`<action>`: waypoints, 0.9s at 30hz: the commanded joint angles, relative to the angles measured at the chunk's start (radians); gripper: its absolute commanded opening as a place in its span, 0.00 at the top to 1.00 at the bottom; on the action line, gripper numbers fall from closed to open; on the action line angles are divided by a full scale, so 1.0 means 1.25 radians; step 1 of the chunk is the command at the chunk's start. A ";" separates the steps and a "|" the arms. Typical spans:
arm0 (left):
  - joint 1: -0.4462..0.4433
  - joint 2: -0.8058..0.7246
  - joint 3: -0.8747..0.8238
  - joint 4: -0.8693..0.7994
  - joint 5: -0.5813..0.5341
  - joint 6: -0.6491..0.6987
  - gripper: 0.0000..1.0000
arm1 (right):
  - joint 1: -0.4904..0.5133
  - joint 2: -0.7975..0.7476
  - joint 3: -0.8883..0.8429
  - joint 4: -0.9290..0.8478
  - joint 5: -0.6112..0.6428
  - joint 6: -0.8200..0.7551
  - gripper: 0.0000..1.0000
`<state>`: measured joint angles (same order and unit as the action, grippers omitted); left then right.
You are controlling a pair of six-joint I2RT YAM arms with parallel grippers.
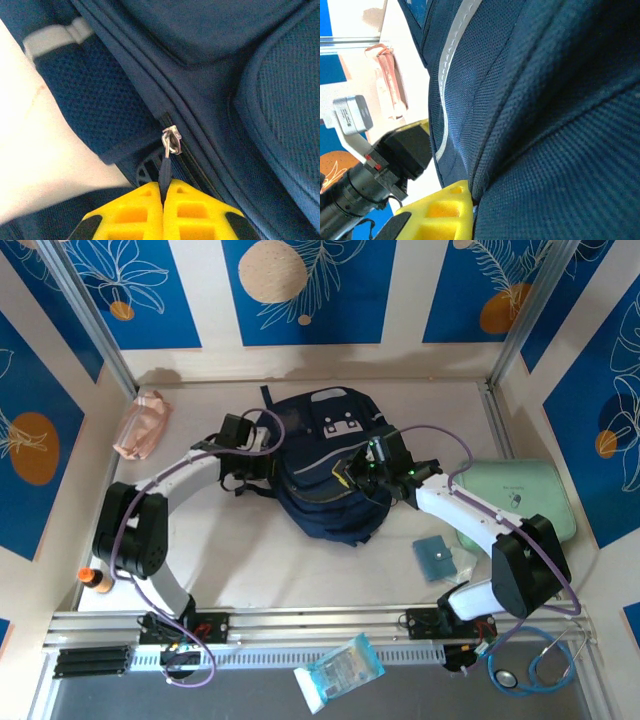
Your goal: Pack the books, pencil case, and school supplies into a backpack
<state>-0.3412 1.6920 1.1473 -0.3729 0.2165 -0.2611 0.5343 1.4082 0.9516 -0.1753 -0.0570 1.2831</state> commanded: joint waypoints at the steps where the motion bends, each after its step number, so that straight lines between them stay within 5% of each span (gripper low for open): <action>1: 0.027 0.013 0.051 -0.045 -0.047 0.034 0.87 | 0.007 -0.012 -0.008 0.008 -0.026 -0.016 0.88; 3: 0.031 0.020 0.066 -0.051 -0.069 0.028 0.77 | 0.012 -0.005 -0.013 0.013 -0.026 -0.011 0.88; 6: 0.039 0.026 0.086 -0.076 -0.078 0.008 0.48 | 0.016 0.007 -0.010 0.018 -0.034 -0.009 0.88; 8: 0.046 0.015 0.089 -0.093 -0.080 -0.005 0.44 | 0.017 0.010 -0.008 0.010 -0.038 -0.009 0.86; 13: 0.078 -0.051 0.039 -0.072 -0.210 -0.063 0.09 | 0.064 -0.026 -0.016 -0.055 0.098 -0.067 0.57; 18: 0.175 -0.039 0.069 -0.072 -0.273 -0.090 0.04 | 0.096 -0.066 -0.031 -0.149 0.235 -0.120 0.28; 27: 0.327 0.111 0.249 -0.136 -0.351 -0.073 0.03 | 0.083 -0.200 -0.077 -0.274 0.369 -0.165 0.11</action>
<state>0.0341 1.7790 1.3758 -0.4774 -0.1459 -0.3603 0.6479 1.2186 0.8841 -0.4358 0.3000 1.1179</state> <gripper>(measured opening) 0.973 0.886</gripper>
